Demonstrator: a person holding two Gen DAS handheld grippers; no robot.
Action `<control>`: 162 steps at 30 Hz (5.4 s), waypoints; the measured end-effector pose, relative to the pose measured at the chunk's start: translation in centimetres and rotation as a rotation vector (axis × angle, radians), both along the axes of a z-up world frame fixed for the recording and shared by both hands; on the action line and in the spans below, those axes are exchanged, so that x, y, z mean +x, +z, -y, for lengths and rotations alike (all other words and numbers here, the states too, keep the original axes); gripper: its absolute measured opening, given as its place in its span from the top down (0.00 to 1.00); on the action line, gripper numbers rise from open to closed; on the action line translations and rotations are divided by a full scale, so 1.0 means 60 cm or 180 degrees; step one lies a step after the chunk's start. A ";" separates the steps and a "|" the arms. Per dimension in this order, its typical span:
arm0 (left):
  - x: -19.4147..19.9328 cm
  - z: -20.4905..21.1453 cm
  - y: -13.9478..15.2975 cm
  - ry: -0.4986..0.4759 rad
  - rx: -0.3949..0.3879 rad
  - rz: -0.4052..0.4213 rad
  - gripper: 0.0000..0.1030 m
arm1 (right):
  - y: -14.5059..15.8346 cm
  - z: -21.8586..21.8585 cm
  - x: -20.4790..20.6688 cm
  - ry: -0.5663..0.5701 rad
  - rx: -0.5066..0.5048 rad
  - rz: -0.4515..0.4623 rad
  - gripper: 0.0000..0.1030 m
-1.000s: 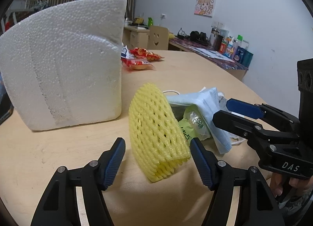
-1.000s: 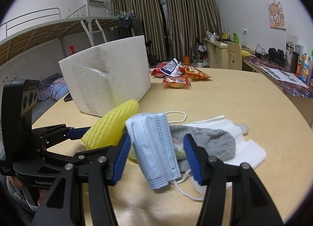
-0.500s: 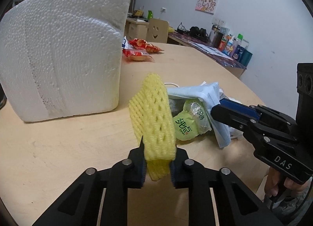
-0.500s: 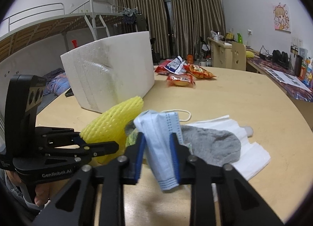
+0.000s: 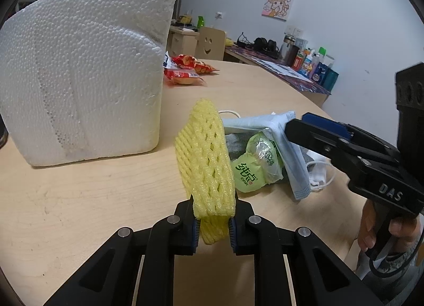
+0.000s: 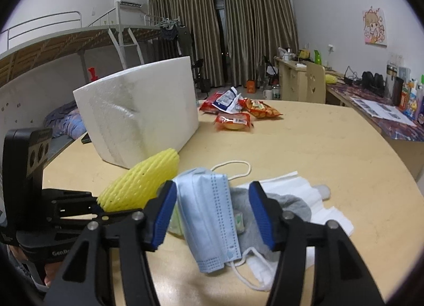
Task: Organize soft objects
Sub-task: 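Lift the yellow net with the left tool while the right tool lifts the blue mask, then carry the yellow net over the foam box and release it with the left tool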
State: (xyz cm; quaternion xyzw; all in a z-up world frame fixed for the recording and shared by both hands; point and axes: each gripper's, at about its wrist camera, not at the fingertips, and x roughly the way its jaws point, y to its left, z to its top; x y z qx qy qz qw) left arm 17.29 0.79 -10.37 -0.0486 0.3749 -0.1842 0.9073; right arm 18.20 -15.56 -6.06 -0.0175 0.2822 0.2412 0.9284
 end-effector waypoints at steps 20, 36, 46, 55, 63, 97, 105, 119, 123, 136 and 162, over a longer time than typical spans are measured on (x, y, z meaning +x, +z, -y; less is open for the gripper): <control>-0.010 -0.001 0.005 -0.0011 -0.0048 0.0033 0.82 | -0.004 -0.032 0.011 0.0178 0.0006 -0.0127 0.49; -0.016 0.000 0.007 0.0004 -0.0047 0.0056 0.82 | -0.011 -0.031 -0.003 0.0268 0.0106 -0.0298 0.76; -0.022 -0.014 0.019 0.0030 -0.0205 0.0202 0.82 | 0.035 -0.007 -0.017 0.0177 0.0329 -0.0068 0.77; -0.042 -0.018 0.044 0.0056 -0.0239 0.0408 0.88 | 0.069 0.010 -0.040 0.0106 0.0388 0.0165 0.77; -0.063 -0.022 0.074 0.0111 -0.0193 0.0567 0.91 | 0.076 0.023 -0.055 0.0074 0.0453 0.0254 0.77; -0.236 -0.086 0.223 0.0637 -0.0011 0.1516 0.91 | 0.169 0.008 -0.169 0.0253 0.0666 0.0926 0.77; -0.284 -0.112 0.241 0.0814 0.0063 0.1690 0.91 | 0.186 -0.009 -0.179 0.0377 0.0697 0.1020 0.77; -0.321 -0.150 0.260 0.1105 0.0216 0.1752 0.91 | 0.184 -0.064 -0.164 0.0720 0.0741 0.1008 0.77; -0.312 -0.153 0.262 0.1129 0.0235 0.1733 0.91 | 0.185 -0.072 -0.151 0.0770 0.0744 0.0991 0.77; -0.240 -0.166 0.285 0.1109 0.0253 0.1639 0.91 | 0.200 -0.093 -0.106 0.0803 0.0738 0.0941 0.77; -0.047 -0.201 0.309 0.0903 0.0215 0.1365 0.91 | 0.244 -0.151 -0.009 0.0829 0.0675 0.0890 0.77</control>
